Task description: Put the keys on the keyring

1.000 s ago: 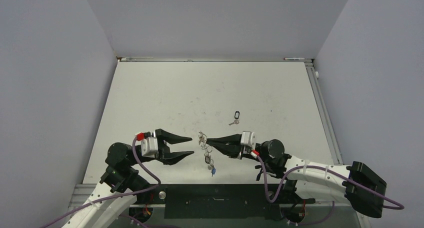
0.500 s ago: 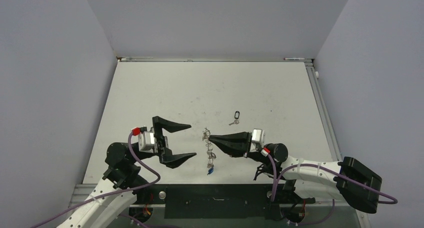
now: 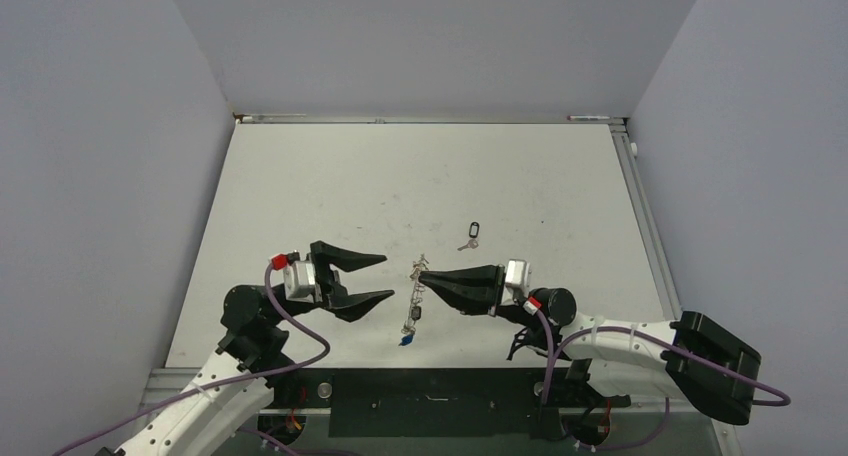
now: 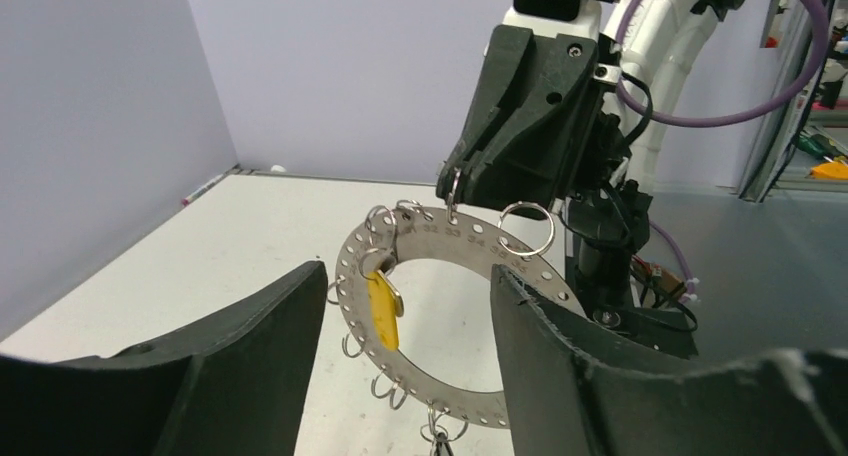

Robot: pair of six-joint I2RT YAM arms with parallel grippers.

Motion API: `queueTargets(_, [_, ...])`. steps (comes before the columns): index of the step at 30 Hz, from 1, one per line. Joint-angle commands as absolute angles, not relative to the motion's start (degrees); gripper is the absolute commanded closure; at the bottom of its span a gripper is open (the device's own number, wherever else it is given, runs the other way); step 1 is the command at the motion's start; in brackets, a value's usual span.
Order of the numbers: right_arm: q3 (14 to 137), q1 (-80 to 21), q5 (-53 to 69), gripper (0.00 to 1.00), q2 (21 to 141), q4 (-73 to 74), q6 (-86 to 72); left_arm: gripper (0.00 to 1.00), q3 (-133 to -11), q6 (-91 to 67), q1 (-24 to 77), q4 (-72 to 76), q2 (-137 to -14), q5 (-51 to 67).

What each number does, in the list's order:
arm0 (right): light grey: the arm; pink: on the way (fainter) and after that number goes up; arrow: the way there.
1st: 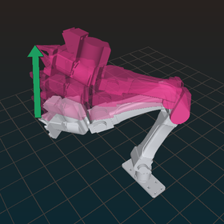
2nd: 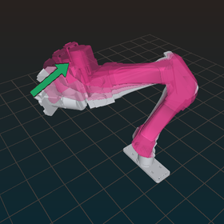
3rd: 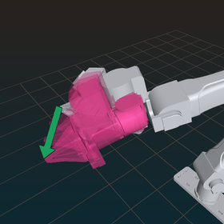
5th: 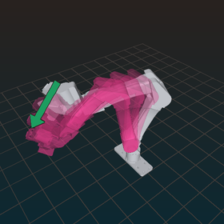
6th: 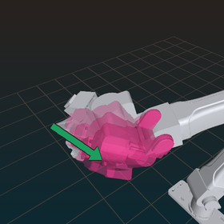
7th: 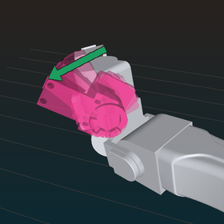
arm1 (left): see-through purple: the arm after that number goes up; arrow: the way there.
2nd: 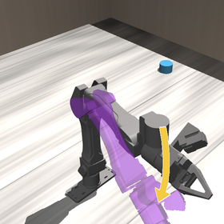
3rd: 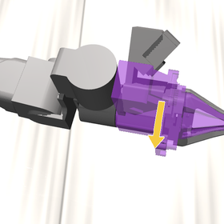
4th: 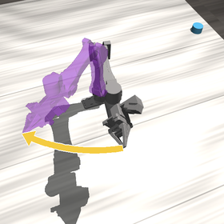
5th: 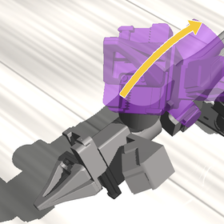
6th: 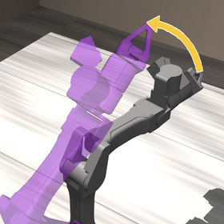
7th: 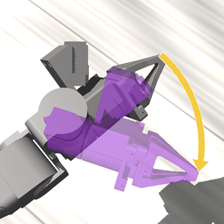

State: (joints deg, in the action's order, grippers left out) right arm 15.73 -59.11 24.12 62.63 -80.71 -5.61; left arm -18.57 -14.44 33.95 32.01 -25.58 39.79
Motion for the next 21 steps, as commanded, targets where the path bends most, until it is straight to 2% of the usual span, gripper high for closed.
queueTargets(1, [15.08,-56.50,27.79,0.95,65.70,-92.64,-10.40,0.45,-18.20,-14.70,32.93,36.36,-26.89,47.34])
queueTargets(5, [15.83,-52.50,34.42,0.95,68.35,-95.06,-16.73,0.46,-18.24,-17.05,31.88,38.82,-29.40,51.74])
queueTargets(8, [15.48,-51.14,36.19,0.95,68.54,-95.59,-17.55,0.53,-18.53,-18.36,30.60,40.83,-30.88,52.98])
queueTargets(21, [17.06,-54.63,38.15,0.95,72.84,-99.77,-19.30,0.67,-20.39,-18.04,30.06,41.65,-37.24,53.08])
